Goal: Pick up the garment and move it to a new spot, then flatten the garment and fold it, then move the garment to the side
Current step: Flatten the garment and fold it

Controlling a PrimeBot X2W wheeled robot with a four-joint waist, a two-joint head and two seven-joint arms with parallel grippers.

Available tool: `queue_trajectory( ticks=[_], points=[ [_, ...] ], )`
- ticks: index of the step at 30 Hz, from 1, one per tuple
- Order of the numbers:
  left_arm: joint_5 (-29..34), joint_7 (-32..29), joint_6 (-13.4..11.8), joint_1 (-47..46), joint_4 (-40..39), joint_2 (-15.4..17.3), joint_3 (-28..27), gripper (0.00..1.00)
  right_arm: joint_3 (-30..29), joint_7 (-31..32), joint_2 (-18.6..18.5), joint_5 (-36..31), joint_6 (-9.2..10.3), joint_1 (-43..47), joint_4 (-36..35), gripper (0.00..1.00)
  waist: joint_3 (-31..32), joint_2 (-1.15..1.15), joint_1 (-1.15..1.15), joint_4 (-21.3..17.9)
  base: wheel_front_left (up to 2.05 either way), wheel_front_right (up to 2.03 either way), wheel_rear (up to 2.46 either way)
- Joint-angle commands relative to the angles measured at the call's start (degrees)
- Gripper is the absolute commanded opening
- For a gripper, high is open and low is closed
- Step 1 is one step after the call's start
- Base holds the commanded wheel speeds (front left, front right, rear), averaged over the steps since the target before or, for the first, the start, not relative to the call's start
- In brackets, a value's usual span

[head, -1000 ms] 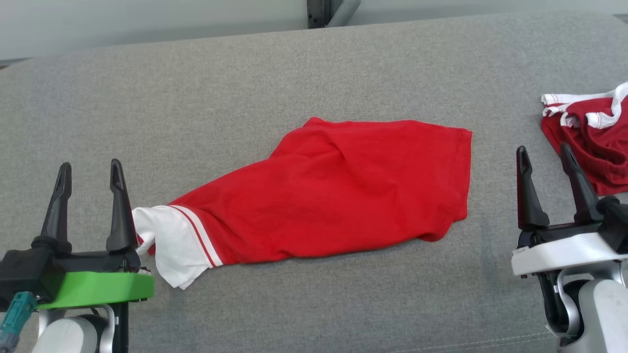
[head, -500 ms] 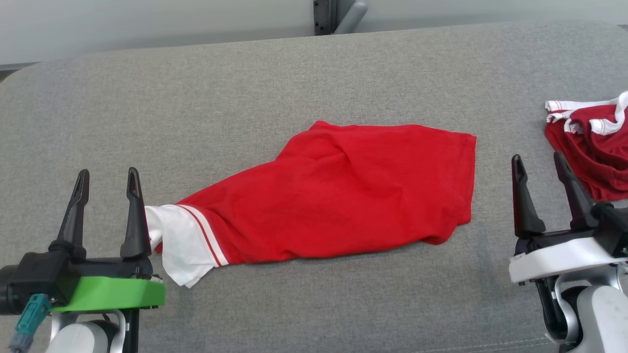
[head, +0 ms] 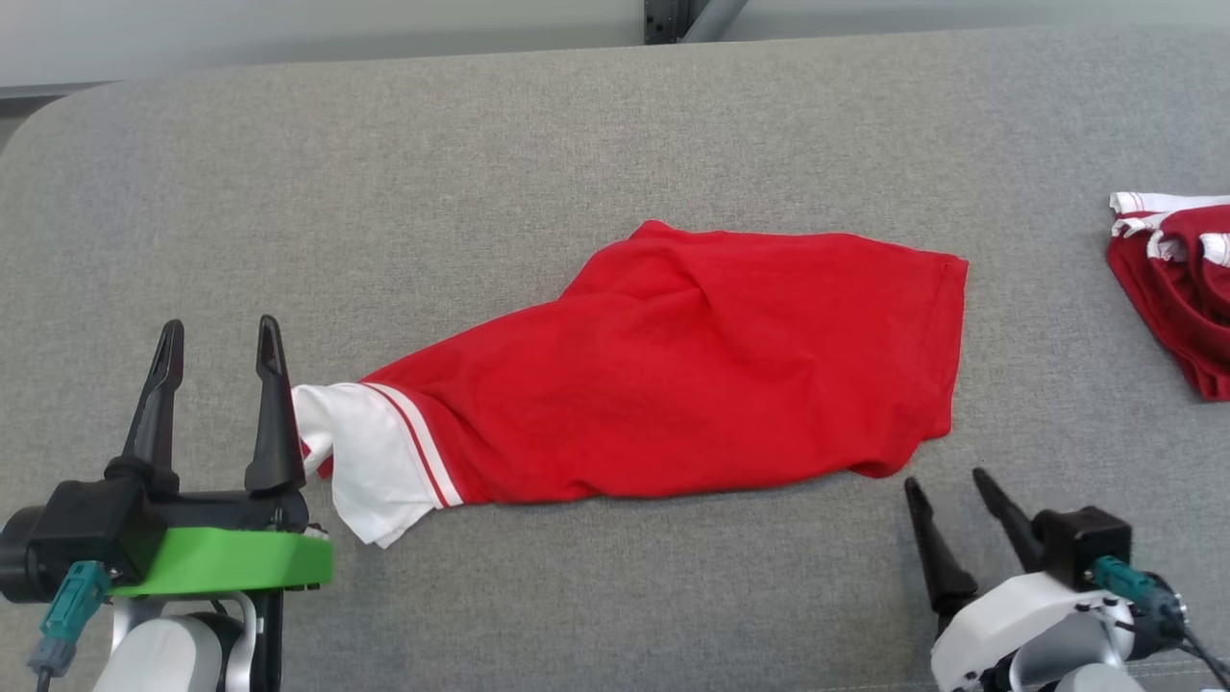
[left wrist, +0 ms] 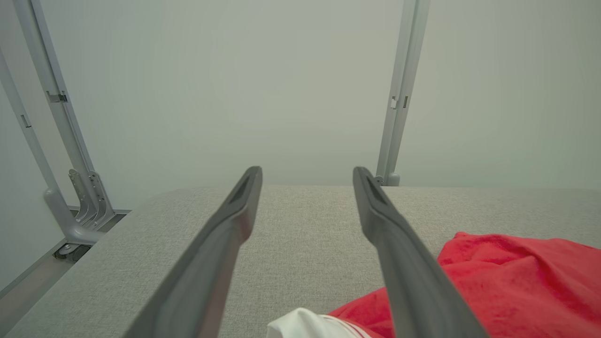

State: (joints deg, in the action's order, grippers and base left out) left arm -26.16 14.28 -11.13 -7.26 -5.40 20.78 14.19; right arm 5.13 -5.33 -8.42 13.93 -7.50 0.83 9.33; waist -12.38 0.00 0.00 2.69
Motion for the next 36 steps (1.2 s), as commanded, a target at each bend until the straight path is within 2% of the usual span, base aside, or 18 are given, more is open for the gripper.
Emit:
queue_trajectory(
  ticks=[1,9,10,11,12,14,18,22,28,31,36],
  points=[
    [-0.4,0.4,0.0,-0.8,0.1,-0.1,-0.1,1.0,0.5,-0.3,-0.2,-0.2,0.02,-0.5,0.5,1.0,-0.2,0.0,0.0,0.0,0.0,0.0,0.0],
    [-0.3,0.5,0.5,-1.9,0.7,-0.7,0.0,1.0,4.4,-2.2,0.1,1.2,0.02,-5.7,8.7,1.0,-1.4,0.0,0.0,0.1,0.0,0.0,0.0],
    [-0.2,0.5,0.6,-2.0,0.8,-0.8,0.0,1.0,4.7,-2.5,0.0,1.2,0.02,-6.4,9.9,0.96,-1.5,0.0,0.0,0.2,0.0,0.0,0.0],
    [-0.1,0.6,0.6,-2.1,0.8,-0.8,0.1,1.0,5.1,-2.5,0.2,1.7,0.02,-7.1,11.1,0.53,-1.6,0.0,0.0,0.2,0.0,0.0,0.0],
    [-0.1,0.6,0.6,-2.1,0.9,-0.9,0.0,1.0,5.5,-2.7,0.3,1.9,0.02,-7.8,12.3,0.38,-1.7,0.0,0.0,0.2,0.0,0.0,0.0],
    [0.0,0.7,0.7,-2.2,1.1,-1.0,0.0,1.0,5.9,-3.4,0.2,2.3,0.01,-8.8,14.0,0.0,-1.8,0.0,0.0,0.3,0.0,0.0,0.0],
    [0.1,0.7,0.9,-2.4,1.4,-1.3,-0.1,1.0,6.9,-4.8,-0.1,3.0,0.01,-9.8,15.2,0.0,-1.9,0.0,0.0,0.4,0.0,0.0,0.0],
    [0.1,0.8,0.9,-1.9,1.5,-1.4,-0.4,1.0,8.8,-3.9,-1.2,3.7,0.01,-8.5,12.4,0.0,-1.7,0.0,0.0,0.0,0.0,0.0,0.0],
    [0.6,0.9,0.6,-0.9,1.1,-0.8,-1.2,1.0,12.0,2.6,-5.1,4.4,0.01,-5.2,2.3,0.0,-1.4,0.0,0.0,-1.5,0.0,0.0,0.0],
    [0.6,0.9,0.3,-0.6,0.8,-0.7,-1.4,1.0,11.3,5.9,-7.0,3.8,0.02,-3.5,-4.3,0.0,-1.2,0.0,0.0,-2.5,0.0,0.0,0.0],
    [0.7,0.8,0.0,-0.6,0.2,-0.3,-1.5,1.0,9.4,9.7,-7.9,3.1,0.01,-1.6,-13.3,0.0,-1.2,0.0,0.0,-3.4,0.0,0.0,0.0]
  ],
)
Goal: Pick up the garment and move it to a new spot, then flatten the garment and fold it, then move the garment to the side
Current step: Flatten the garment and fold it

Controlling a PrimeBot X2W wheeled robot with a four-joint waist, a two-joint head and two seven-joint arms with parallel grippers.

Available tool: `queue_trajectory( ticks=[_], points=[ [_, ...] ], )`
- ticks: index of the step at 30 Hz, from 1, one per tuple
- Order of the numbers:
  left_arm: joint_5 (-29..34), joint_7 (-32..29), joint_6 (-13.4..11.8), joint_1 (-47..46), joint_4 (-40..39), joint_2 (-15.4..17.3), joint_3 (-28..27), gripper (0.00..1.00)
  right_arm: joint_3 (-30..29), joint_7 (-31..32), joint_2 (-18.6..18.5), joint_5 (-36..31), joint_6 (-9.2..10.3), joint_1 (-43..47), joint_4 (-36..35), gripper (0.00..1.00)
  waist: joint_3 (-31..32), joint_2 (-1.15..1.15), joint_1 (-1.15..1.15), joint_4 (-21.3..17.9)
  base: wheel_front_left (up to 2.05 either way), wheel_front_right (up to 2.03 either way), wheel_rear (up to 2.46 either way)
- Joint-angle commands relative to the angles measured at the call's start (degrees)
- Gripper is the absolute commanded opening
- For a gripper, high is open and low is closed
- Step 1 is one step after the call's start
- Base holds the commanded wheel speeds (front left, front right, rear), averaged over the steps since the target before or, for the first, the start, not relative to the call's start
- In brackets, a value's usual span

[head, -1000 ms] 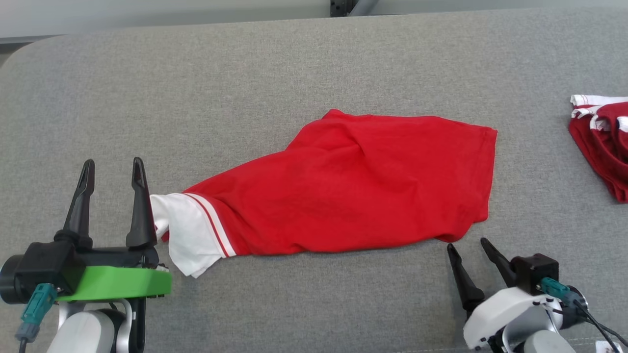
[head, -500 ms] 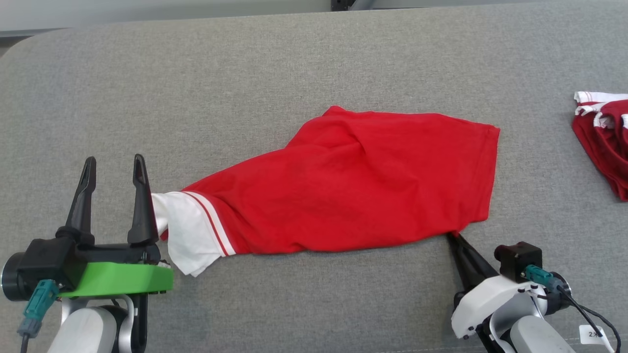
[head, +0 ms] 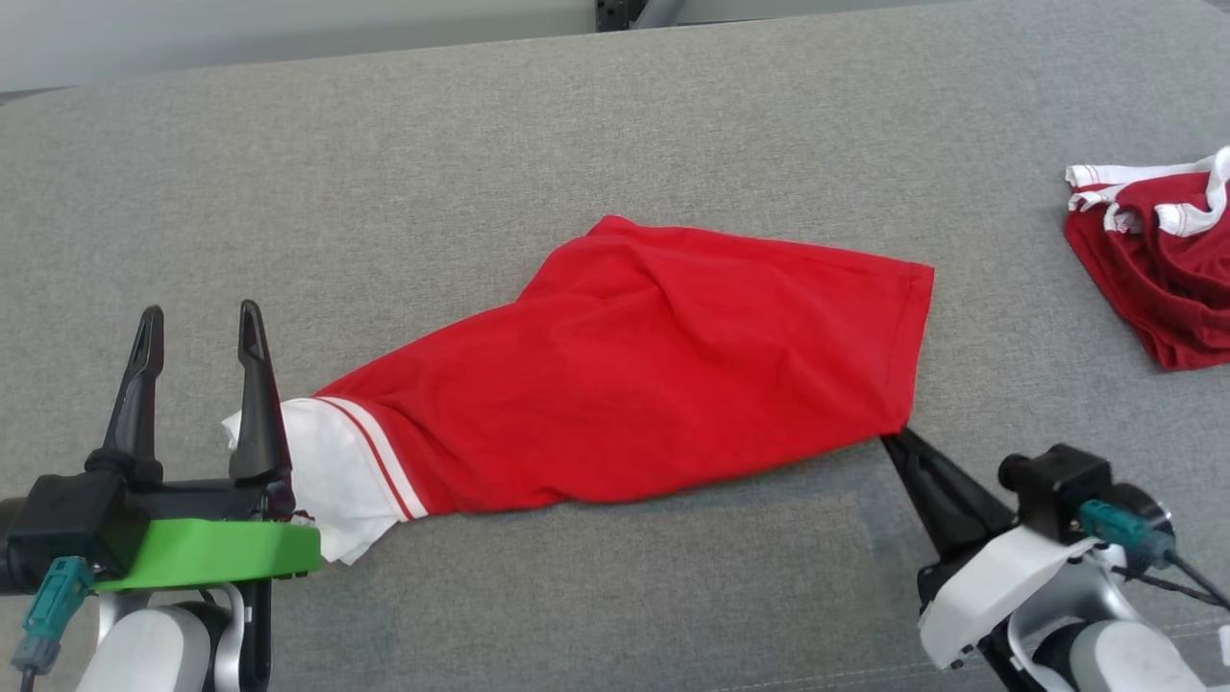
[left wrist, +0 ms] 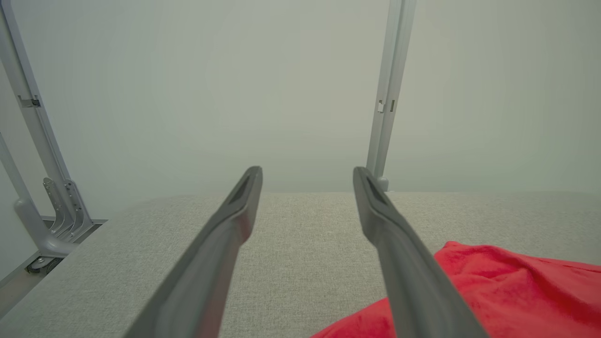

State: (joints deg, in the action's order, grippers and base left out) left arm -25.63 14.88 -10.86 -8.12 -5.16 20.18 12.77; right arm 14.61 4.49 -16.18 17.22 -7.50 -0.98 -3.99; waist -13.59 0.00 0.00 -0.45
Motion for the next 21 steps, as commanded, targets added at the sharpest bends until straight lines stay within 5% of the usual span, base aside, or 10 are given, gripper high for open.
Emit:
queue_trajectory(
  ticks=[1,10,21],
  points=[
    [0.2,0.1,-0.3,0.3,-0.1,0.4,-0.2,1.0,-0.6,0.7,-0.2,-0.5,0.01,0.4,-1.9,0.0,0.0,0.0,0.0,-0.5,0.0,0.0,0.0],
    [0.3,-0.4,-0.1,-1.0,-1.1,0.9,0.2,1.0,-5.7,1.9,1.4,-1.1,0.02,-2.6,-10.9,0.0,-1.1,0.0,0.0,-0.4,0.0,0.0,0.0],
    [-0.1,-0.1,0.9,-4.6,-1.3,-0.3,1.1,1.0,-8.5,-2.0,2.8,1.0,0.02,-14.7,-5.7,0.0,-7.8,0.0,0.0,3.5,0.0,0.0,0.0]
  ],
)
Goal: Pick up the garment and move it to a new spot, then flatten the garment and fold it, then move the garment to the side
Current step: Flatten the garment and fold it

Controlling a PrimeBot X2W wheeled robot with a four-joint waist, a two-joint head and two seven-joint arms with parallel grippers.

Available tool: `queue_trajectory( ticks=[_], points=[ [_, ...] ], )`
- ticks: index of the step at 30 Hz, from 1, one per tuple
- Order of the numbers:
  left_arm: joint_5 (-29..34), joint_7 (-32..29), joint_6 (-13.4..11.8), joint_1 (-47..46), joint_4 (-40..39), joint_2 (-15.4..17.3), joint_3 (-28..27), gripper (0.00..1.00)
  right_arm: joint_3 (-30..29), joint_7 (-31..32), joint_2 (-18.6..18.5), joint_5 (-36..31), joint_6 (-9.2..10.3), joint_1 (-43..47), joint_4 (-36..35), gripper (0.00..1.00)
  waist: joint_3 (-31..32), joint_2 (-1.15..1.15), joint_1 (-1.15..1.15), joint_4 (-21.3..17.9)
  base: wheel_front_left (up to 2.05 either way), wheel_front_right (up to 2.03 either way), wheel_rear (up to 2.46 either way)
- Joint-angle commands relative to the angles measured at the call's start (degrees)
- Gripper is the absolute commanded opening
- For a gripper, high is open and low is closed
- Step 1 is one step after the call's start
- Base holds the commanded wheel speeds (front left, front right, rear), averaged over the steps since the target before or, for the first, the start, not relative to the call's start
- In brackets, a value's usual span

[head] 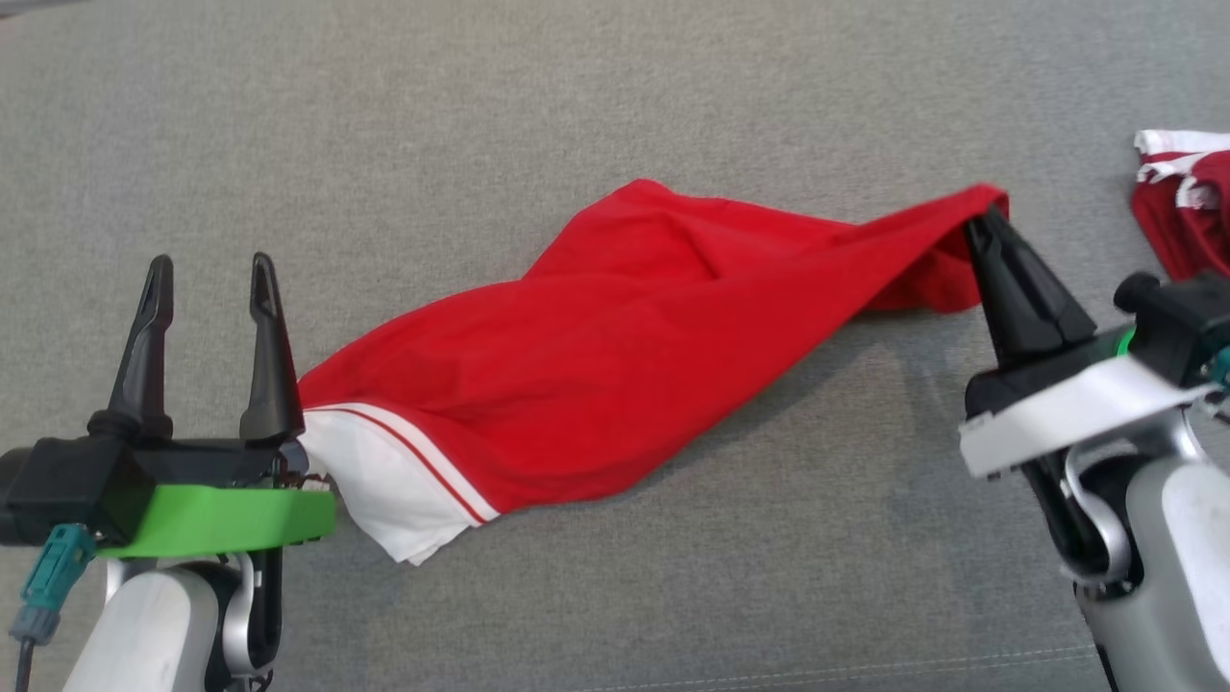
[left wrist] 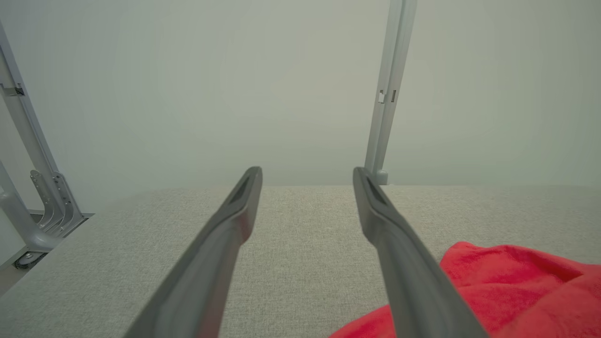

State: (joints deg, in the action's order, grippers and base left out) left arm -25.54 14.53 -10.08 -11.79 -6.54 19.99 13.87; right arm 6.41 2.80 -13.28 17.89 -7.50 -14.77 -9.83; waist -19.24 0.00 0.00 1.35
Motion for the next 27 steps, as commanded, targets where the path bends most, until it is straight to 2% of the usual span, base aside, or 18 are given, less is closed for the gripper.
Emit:
queue_trajectory(
  ticks=[1,9,17,22,23,24,25,27],
  points=[
    [-0.1,0.2,0.4,-1.3,0.3,-0.3,0.1,1.0,-0.4,-0.8,-0.2,0.4,0.02,-2.2,1.4,0.0,-2.7,0.0,0.0,2.0,0.0,0.0,0.0],
    [0.7,0.6,2.6,-5.1,2.5,-2.0,1.2,1.0,1.4,-5.0,-1.8,4.1,0.01,-14.3,16.5,0.0,-6.2,0.0,0.0,4.9,0.0,0.0,0.0],
    [1.7,0.6,4.6,-7.3,4.6,-4.1,1.5,1.0,5.9,-9.7,-3.4,7.9,0.01,-23.4,33.3,0.0,-7.5,0.0,0.0,6.9,0.0,0.0,0.0],
    [2.5,0.7,5.2,-7.0,5.0,-5.0,1.0,1.0,8.0,-11.6,-3.6,9.3,0.01,-25.8,38.8,0.0,-7.4,0.0,0.0,6.9,0.0,0.0,0.0],
    [2.8,0.7,5.4,-6.9,5.2,-5.2,0.9,1.0,8.7,-12.4,-3.8,9.5,0.01,-26.1,39.6,0.28,-7.3,0.0,0.0,6.8,0.0,0.0,0.0],
    [3.0,0.7,5.5,-6.7,5.3,-5.4,0.8,1.0,9.2,-12.9,-3.8,9.8,0.02,-26.2,40.5,0.7,-7.2,0.0,0.0,6.7,0.0,0.0,0.0],
    [3.0,0.7,5.6,-6.6,5.4,-5.5,0.7,1.0,9.8,-13.6,-3.9,9.8,0.02,-26.1,41.0,1.0,-7.0,0.0,0.0,6.5,0.0,0.0,0.0],
    [3.3,0.7,6.0,-6.3,5.7,-5.7,0.5,1.0,10.3,-14.9,-4.3,10.0,0.02,-25.3,41.6,1.0,-6.5,0.0,0.0,6.1,0.0,0.0,0.0]
  ],
)
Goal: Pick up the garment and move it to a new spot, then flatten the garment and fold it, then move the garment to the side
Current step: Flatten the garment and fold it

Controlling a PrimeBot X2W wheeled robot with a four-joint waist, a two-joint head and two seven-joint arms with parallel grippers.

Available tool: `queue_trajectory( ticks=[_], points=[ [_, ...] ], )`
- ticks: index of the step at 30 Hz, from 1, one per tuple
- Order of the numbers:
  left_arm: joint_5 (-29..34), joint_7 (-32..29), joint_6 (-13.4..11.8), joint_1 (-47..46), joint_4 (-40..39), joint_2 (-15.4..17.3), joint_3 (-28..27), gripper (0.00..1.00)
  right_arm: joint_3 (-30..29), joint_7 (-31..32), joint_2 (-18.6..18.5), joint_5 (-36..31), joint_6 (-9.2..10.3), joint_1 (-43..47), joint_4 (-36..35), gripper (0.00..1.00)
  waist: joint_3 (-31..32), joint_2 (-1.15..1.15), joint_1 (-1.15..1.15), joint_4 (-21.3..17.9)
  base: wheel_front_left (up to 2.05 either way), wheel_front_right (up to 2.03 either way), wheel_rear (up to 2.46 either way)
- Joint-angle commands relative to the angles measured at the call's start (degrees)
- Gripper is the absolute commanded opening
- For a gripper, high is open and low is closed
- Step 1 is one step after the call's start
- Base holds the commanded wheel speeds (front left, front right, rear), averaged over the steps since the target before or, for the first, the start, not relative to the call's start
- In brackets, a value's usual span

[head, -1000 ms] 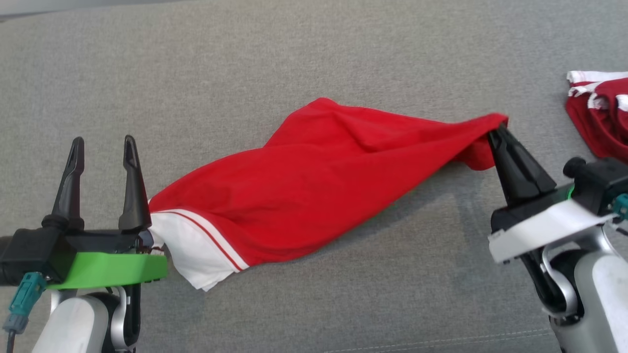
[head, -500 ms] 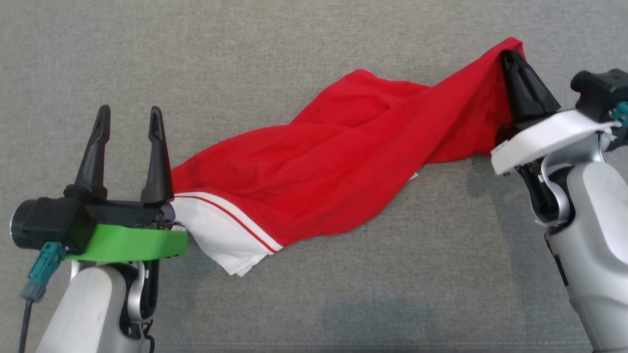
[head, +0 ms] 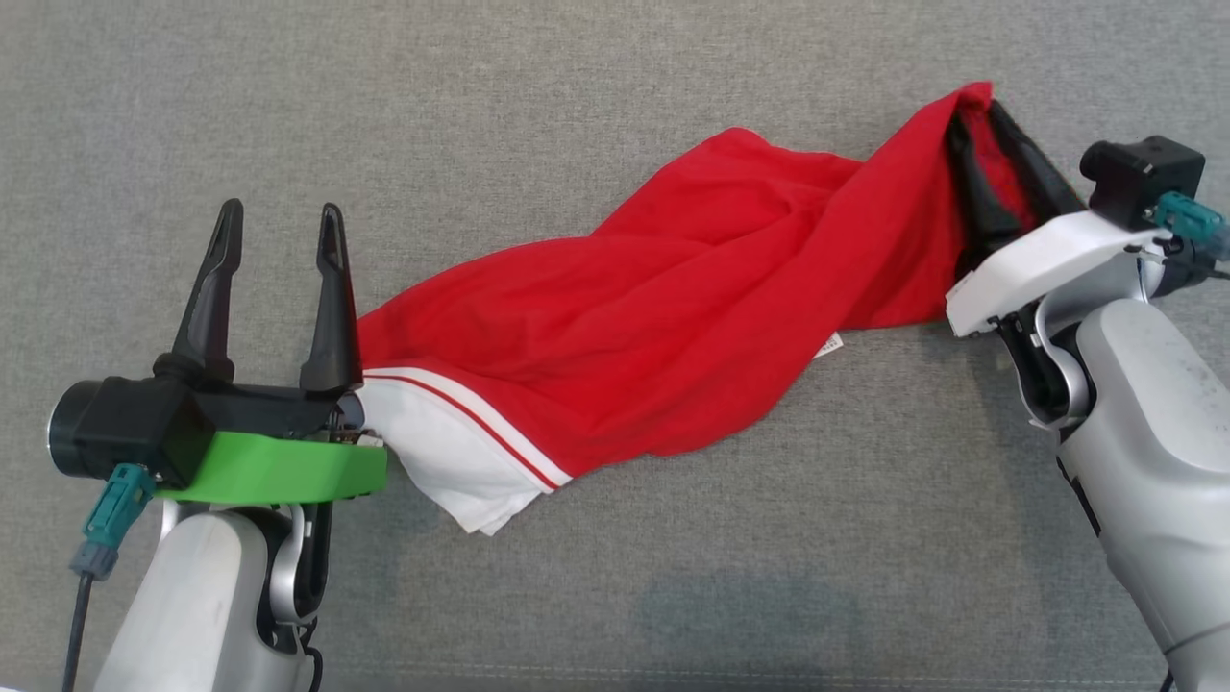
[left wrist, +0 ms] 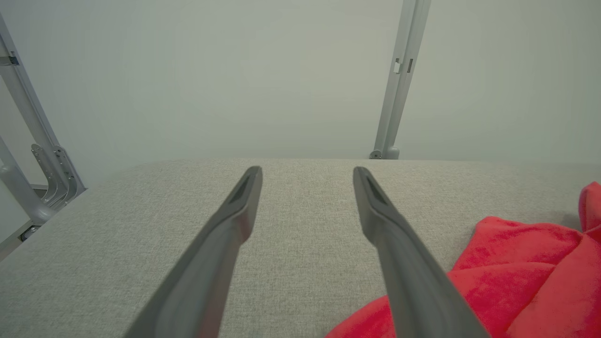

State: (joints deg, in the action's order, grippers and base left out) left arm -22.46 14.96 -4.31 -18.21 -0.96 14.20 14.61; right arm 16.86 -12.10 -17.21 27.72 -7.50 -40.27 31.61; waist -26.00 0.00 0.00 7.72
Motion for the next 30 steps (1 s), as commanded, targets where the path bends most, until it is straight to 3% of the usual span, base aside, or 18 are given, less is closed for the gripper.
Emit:
queue_trajectory(
  ticks=[1,10,17,30],
  points=[
    [0.4,0.2,0.3,0.3,0.2,0.0,-0.3,1.0,0.1,-0.6,-0.5,0.3,0.02,0.9,0.1,1.0,0.5,0.0,0.0,-0.4,0.0,0.0,0.0],
    [1.5,0.2,0.8,2.0,0.7,-0.1,-1.4,1.0,-5.1,-3.1,-1.4,-3.1,0.01,11.4,-9.1,1.0,3.1,0.0,0.0,-3.2,0.0,0.0,0.0],
    [1.7,0.2,0.5,3.8,0.7,0.8,-2.3,1.0,-11.2,-3.1,0.7,-8.3,0.02,20.5,-20.2,1.0,5.2,0.0,0.0,-5.4,0.0,0.0,0.0],
    [1.5,-0.7,-0.8,8.6,-0.1,2.2,-2.6,1.0,-14.0,0.5,5.1,-13.2,0.02,31.5,-33.3,1.0,8.9,0.0,0.0,-6.9,0.0,0.0,0.0]
  ],
)
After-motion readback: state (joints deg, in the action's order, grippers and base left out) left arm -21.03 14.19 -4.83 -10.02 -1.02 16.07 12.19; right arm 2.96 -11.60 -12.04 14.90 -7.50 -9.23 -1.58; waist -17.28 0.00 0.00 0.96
